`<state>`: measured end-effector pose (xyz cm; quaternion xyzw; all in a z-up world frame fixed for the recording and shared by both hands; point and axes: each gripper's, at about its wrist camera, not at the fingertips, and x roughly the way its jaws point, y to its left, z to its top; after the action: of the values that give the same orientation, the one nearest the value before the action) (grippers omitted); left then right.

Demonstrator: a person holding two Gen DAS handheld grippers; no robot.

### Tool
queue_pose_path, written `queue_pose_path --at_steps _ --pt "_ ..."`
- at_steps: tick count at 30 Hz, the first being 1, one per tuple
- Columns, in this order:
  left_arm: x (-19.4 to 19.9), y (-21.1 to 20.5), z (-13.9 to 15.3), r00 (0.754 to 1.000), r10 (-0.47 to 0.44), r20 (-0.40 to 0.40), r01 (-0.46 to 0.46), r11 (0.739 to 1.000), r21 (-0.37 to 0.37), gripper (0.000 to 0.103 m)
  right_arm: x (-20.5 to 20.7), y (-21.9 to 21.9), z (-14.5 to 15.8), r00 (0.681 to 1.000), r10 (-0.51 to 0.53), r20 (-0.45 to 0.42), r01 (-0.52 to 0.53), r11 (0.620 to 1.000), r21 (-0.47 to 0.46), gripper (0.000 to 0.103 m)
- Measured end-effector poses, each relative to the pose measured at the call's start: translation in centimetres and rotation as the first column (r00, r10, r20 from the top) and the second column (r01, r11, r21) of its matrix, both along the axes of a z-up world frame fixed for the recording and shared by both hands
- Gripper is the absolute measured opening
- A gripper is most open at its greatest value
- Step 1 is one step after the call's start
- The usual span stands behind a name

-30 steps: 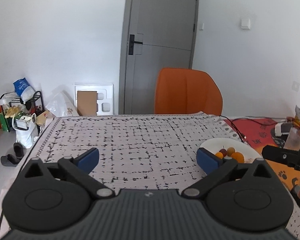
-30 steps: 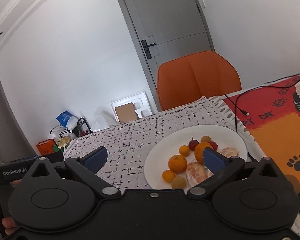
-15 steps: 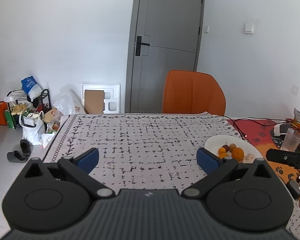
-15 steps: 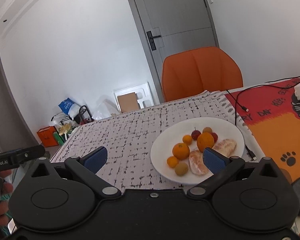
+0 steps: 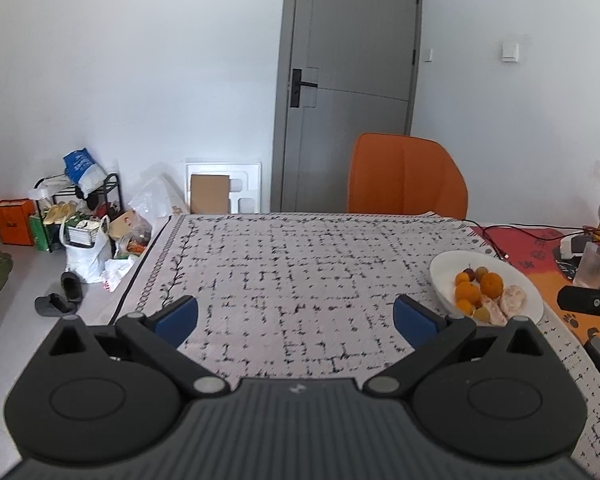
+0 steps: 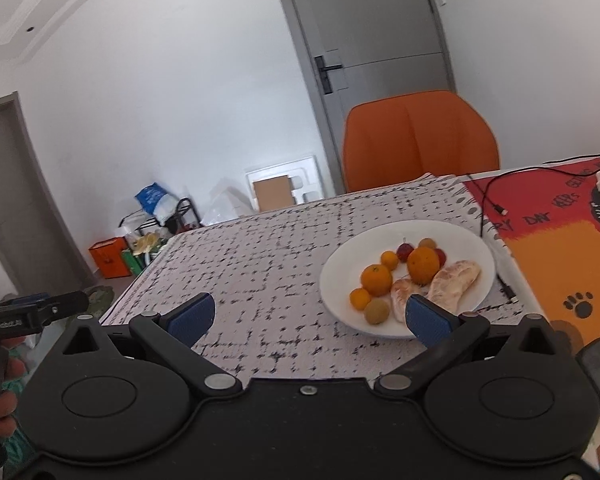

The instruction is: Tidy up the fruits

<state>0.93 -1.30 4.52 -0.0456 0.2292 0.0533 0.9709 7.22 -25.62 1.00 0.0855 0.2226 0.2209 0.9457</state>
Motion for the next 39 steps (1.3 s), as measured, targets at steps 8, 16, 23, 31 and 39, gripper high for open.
queue_pose_path --at_steps 8,16,23,31,39 --pt "-1.1 0.0 -1.5 1.0 0.007 -0.02 -0.006 1.0 0.011 0.103 -1.1 0.7 -1.6 0.998 0.034 -0.044 -0.035 0.999 -0.022 0.103" --pt "-1.8 -0.2 -3.2 0.998 -0.014 -0.053 0.015 1.0 0.014 0.103 -2.1 1.3 -2.9 0.997 0.041 -0.065 -0.044 0.998 -0.05 0.103" --pt "-2.1 -0.3 -3.5 0.998 -0.026 -0.05 0.027 0.999 0.018 0.103 -2.2 0.9 -3.4 0.998 0.03 -0.058 -0.033 0.998 -0.045 0.103" --pt "-2.0 0.3 -3.7 0.998 -0.005 -0.059 0.006 1.0 0.018 0.103 -2.3 0.7 -3.2 0.999 0.02 -0.045 -0.022 0.998 -0.054 0.103" --pt "-2.2 0.7 -3.6 0.998 0.005 -0.058 -0.003 1.0 0.019 0.103 -2.3 1.0 -3.3 0.998 0.043 -0.049 -0.045 0.998 -0.034 0.103"
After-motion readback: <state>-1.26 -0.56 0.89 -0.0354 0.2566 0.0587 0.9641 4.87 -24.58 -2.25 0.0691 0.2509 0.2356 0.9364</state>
